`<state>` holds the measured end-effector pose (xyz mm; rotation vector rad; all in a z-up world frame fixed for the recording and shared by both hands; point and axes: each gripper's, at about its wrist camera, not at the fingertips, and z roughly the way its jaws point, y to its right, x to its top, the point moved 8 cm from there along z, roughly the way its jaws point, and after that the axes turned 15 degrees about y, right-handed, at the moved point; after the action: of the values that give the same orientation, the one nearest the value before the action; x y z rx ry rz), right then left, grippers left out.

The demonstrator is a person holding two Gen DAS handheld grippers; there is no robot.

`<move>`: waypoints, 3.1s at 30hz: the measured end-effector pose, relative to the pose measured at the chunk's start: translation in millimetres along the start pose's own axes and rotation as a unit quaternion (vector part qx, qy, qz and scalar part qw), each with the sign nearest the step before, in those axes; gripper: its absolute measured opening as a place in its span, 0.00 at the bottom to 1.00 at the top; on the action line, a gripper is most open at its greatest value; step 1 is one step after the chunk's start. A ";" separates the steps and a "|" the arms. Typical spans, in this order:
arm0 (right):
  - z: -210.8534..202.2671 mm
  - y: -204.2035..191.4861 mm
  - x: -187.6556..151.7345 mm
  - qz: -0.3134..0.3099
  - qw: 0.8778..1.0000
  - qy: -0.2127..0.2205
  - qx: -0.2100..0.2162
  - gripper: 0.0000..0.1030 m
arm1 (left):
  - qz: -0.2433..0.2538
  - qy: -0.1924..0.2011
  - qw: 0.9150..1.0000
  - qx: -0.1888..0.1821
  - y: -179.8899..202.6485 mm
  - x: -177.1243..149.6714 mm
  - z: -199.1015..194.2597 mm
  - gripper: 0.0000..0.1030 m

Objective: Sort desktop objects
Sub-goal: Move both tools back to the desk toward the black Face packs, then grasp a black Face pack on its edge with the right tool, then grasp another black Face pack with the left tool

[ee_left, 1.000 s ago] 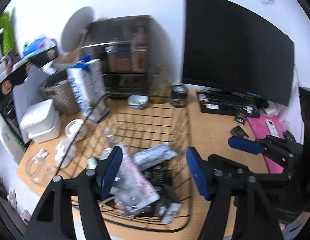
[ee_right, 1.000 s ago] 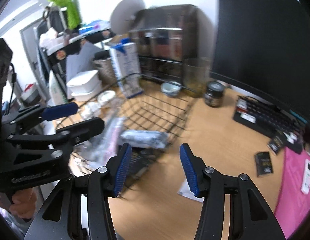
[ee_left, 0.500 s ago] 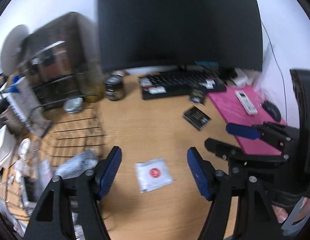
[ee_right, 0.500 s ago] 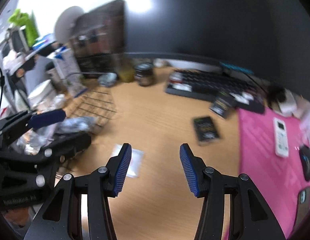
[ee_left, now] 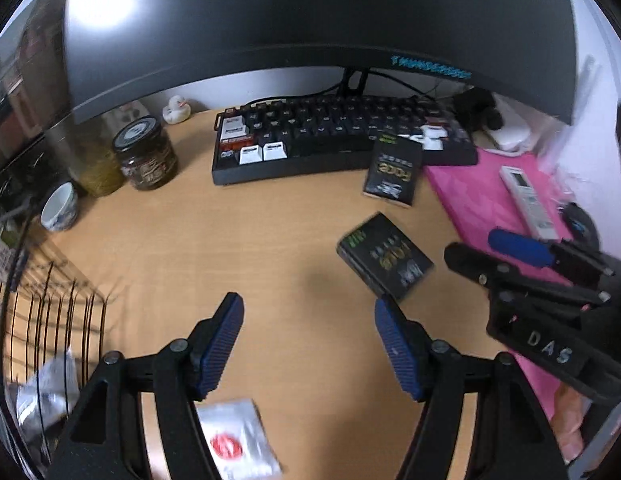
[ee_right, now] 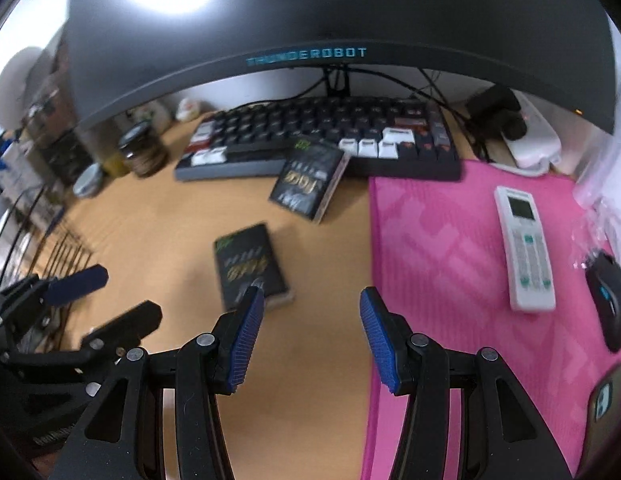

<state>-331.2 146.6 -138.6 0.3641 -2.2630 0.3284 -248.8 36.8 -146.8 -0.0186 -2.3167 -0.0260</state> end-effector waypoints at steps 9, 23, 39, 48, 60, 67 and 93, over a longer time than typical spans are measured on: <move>64.4 0.5 35.9 0.025 0.999 0.018 -0.034 0.49 | -0.017 -0.027 0.999 0.005 -14.7 7.0 37.0 0.70; 107.4 -14.7 35.5 0.023 0.999 0.009 -0.044 0.51 | -0.022 -0.045 0.999 -0.005 -20.1 -4.1 40.4 0.70; 48.5 -22.2 -13.4 -0.132 0.988 -0.077 -0.014 0.43 | -0.014 -0.062 0.997 0.045 -42.4 -14.8 47.3 0.71; 24.1 -57.3 -48.5 -0.149 0.984 -0.086 0.033 0.23 | 0.006 -0.059 0.997 0.039 -34.1 -22.3 36.6 0.71; -30.6 -75.9 -91.9 -0.119 0.988 -0.077 0.062 0.20 | 0.038 -0.075 0.995 0.060 -29.7 -58.7 -4.8 0.71; -81.6 -85.4 -134.3 -0.100 0.989 -0.080 0.079 0.20 | 0.047 -0.085 0.994 0.058 -24.2 -93.8 -46.0 0.71; -109.5 -35.7 -130.9 -0.053 0.997 -0.041 0.038 0.20 | 0.044 -0.052 0.998 -0.016 35.2 -95.3 -65.3 0.71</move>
<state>-160.4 171.9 -162.9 0.5432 -2.3050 0.3516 -135.4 69.9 -172.0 -0.1420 -2.4171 -0.0184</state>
